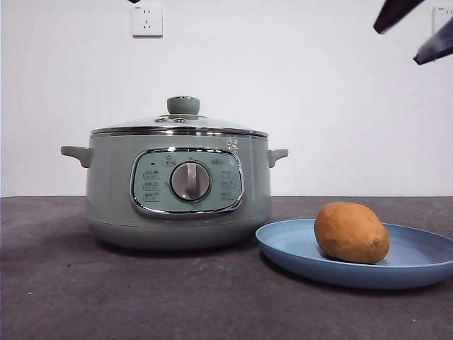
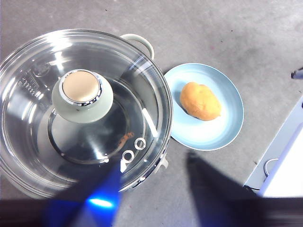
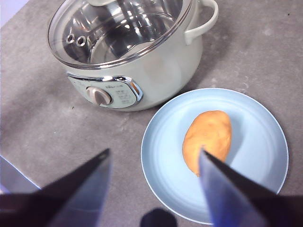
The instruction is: Take the potato out from the steamer,put the potato on the plate,close the lid
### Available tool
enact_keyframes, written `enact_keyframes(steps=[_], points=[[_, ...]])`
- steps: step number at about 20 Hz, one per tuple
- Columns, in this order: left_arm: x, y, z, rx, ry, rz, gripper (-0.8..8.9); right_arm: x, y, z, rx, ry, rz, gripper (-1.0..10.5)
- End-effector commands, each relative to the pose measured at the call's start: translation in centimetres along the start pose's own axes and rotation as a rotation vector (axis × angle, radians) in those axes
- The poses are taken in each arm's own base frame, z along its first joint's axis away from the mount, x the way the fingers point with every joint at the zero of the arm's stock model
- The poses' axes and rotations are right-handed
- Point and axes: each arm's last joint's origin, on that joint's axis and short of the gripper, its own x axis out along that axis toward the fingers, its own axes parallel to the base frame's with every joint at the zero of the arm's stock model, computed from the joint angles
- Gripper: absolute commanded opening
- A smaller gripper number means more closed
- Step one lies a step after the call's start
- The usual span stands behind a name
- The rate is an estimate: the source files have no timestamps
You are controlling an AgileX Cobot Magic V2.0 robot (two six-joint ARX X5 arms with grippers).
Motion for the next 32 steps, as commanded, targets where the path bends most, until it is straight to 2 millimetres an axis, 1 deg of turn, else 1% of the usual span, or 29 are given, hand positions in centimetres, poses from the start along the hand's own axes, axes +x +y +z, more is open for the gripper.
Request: enact_keyframes(steps=[1, 21, 25, 26, 28, 29, 32], points=[[0.0, -0.1, 0.0, 0.005, 0.0, -0.006, -0.05, 0.0, 0.0, 0.1, 0.005, -0.003, -0.002, 0.0], [0.0, -0.1, 0.0, 0.001, 0.005, -0.004, -0.04, -0.1, 0.0, 0.1, 0.005, -0.003, -0.004, 0.0], [-0.2, 0.5, 0.1, -0.056, -0.022, 0.015, -0.04, 0.0, 0.0, 0.0, 0.005, -0.002, -0.005, 0.0], [-0.9, 1.0, 0.1, -0.062, -0.056, 0.043, -0.04, 0.0, 0.0, 0.0, 0.005, -0.002, -0.005, 0.0], [-3.5, 2.2, 0.0, -0.075, -0.162, 0.115, -0.04, -0.1, 0.0, 0.0, 0.005, -0.003, -0.004, 0.0], [-5.1, 2.2, -0.2, -0.067, -0.224, 0.148, -0.04, -0.1, 0.0, 0.0, 0.005, -0.003, -0.004, 0.0], [-10.4, 1.3, -1.2, -0.032, -0.417, 0.259, -0.04, 0.0, 0.0, 0.0, 0.005, -0.002, -0.005, 0.0]])
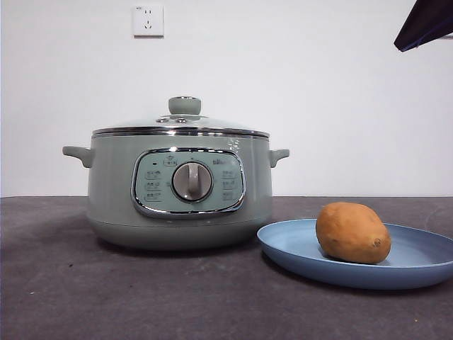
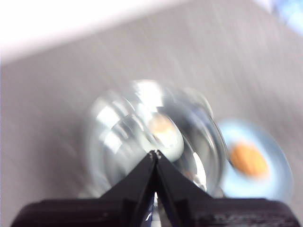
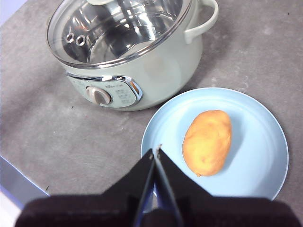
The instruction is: Take the potato out from the steamer,put the potato on the plate,close the lid
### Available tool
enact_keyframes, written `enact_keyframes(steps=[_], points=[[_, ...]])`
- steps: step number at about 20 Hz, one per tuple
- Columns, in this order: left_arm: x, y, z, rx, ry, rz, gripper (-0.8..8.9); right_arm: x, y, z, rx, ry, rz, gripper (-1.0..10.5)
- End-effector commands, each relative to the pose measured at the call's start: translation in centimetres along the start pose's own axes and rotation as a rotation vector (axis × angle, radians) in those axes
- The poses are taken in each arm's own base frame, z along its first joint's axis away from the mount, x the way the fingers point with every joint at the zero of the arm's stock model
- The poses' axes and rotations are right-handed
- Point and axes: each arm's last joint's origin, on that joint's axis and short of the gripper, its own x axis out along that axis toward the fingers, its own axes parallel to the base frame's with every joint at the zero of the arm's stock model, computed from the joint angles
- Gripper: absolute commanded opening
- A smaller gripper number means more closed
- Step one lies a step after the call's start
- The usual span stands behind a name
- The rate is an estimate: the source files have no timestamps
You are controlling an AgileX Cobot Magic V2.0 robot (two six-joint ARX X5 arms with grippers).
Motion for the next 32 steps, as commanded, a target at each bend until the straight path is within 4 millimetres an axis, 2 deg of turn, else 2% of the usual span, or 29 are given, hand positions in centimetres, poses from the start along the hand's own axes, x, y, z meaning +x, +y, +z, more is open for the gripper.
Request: enact_keyframes(steps=[1, 3, 5, 8, 12, 16, 20, 22, 26, 32], points=[[-4.6, -0.1, 0.2, 0.019, -0.145, 0.081, -0.04, 0.0, 0.0, 0.1, 0.004, -0.005, -0.001, 0.0], [-7.8, -0.2, -0.2, 0.023, -0.22, 0.183, -0.04, -0.1, 0.0, 0.1, 0.004, -0.005, -0.001, 0.0], [-10.1, -0.6, -1.3, 0.031, -0.291, 0.261, -0.04, -0.2, 0.1, 0.1, 0.003, -0.01, 0.0, 0.0], [-10.6, -0.7, -4.6, 0.075, -0.427, 0.345, -0.04, -0.2, 0.1, 0.1, 0.003, -0.01, 0.0, 0.0], [-8.0, -0.7, -11.1, 0.118, -0.524, 0.384, -0.04, -0.2, 0.1, 0.1, 0.003, -0.01, 0.0, 0.0], [-4.8, -0.7, -18.1, 0.112, -0.515, 0.382, -0.04, -0.2, 0.1, 0.1, 0.003, -0.01, 0.0, 0.0], [-2.3, -0.7, -24.0, 0.077, -0.482, 0.434, -0.04, -0.2, 0.1, 0.1, 0.003, -0.01, 0.0, 0.0], [-1.3, -0.6, -26.4, 0.059, -0.46, 0.465, -0.04, -0.2, 0.1, 0.1, 0.003, -0.01, 0.0, 0.0], [0.4, -0.4, -29.9, 0.025, -0.416, 0.491, -0.04, -0.2, 0.1, 0.1, 0.003, -0.01, 0.0, 0.0], [2.4, -0.2, -33.7, -0.022, -0.393, 0.504, -0.04, -0.2, 0.1, 0.1, 0.003, -0.01, 0.0, 0.0]])
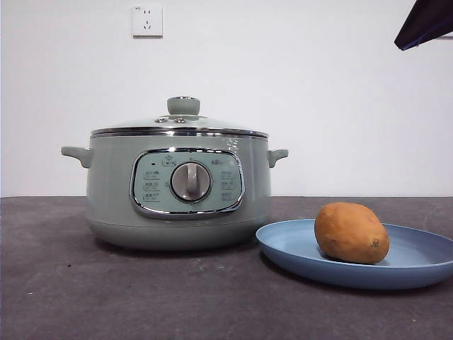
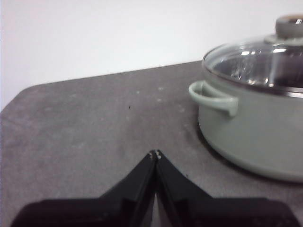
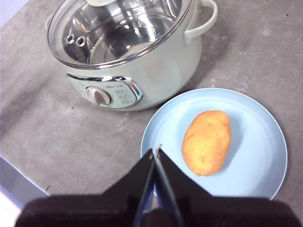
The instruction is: Take the potato out from the steamer,put the potato on the plate,close the lid
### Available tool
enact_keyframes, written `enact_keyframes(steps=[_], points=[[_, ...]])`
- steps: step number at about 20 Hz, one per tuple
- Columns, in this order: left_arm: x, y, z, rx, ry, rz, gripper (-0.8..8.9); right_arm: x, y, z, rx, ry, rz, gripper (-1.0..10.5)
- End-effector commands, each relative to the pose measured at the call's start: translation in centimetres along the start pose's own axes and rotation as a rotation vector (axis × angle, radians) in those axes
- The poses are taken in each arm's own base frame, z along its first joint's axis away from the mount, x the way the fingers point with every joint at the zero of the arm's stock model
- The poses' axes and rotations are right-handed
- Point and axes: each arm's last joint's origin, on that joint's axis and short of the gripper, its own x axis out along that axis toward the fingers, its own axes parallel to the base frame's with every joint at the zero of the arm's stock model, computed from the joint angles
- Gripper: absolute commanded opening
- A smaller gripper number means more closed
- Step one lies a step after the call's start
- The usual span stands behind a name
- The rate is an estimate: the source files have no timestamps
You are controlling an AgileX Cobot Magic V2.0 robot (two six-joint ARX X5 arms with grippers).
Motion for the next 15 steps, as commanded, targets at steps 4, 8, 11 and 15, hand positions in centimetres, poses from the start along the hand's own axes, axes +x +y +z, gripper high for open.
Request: enact_keyframes(steps=[4, 8, 11, 15], points=[[0.1, -0.2, -2.2, -0.033, 0.014, 0.003, -0.04, -0.1, 0.0, 0.1, 0.003, -0.006, -0.001, 0.0], [-0.1, -0.3, -2.6, -0.038, 0.05, 0.002, -0.04, -0.1, 0.0, 0.1, 0.003, -0.006, -0.001, 0.0], [-0.1, -0.2, -2.6, -0.04, 0.048, 0.008, -0.04, -0.1, 0.0, 0.1, 0.003, -0.006, -0.001, 0.0], [-0.1, -0.2, -2.6, -0.04, 0.049, 0.009, -0.04, -0.1, 0.0, 0.1, 0.003, -0.006, -0.001, 0.0]])
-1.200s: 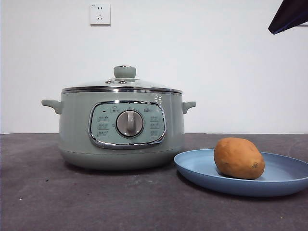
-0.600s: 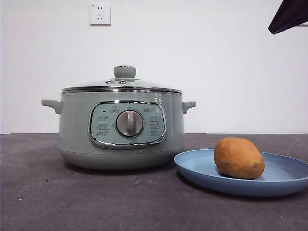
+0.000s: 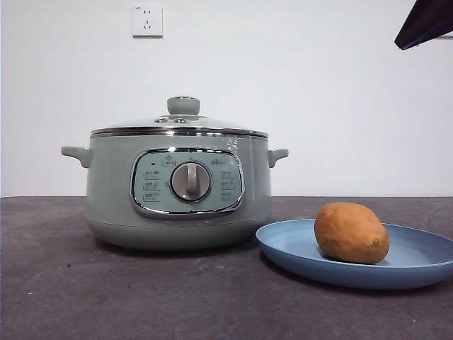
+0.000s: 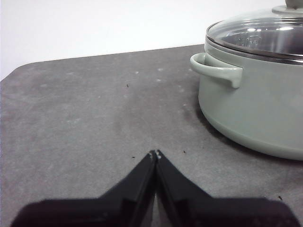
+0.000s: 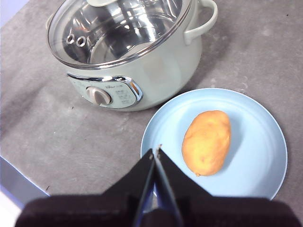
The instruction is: Take the potato out from the steamer,put the potato on the plate,close the lid
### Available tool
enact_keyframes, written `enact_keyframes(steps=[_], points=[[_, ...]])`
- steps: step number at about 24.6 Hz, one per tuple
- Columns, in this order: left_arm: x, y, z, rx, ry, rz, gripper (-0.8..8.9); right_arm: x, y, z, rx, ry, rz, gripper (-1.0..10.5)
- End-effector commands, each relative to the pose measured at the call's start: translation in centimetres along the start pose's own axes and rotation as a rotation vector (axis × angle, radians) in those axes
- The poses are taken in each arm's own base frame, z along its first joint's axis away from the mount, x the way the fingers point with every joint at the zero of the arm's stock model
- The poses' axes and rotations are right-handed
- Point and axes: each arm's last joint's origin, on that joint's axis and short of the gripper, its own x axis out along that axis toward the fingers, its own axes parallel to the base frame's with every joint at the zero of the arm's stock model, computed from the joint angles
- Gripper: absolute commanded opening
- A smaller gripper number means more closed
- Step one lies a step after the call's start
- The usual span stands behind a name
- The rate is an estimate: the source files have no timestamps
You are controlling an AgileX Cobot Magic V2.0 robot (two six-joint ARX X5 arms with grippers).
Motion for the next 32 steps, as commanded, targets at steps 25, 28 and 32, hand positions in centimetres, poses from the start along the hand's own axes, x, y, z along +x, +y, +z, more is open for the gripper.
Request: enact_keyframes(steps=[25, 28, 32], points=[[0.1, 0.0, -0.5, -0.009, 0.011, 0.004, -0.04, -4.7, -3.9, -5.7, -0.035, -0.566, -0.411, 0.0], [0.1, 0.0, -0.5, -0.009, 0.011, 0.003, -0.04, -2.6, -5.3, -8.6, 0.02, -0.619, -0.441, 0.0], [0.1, 0.0, -0.5, -0.009, 0.011, 0.003, -0.04, -0.5, -6.5, -11.4, 0.091, -0.661, -0.495, 0.0]])
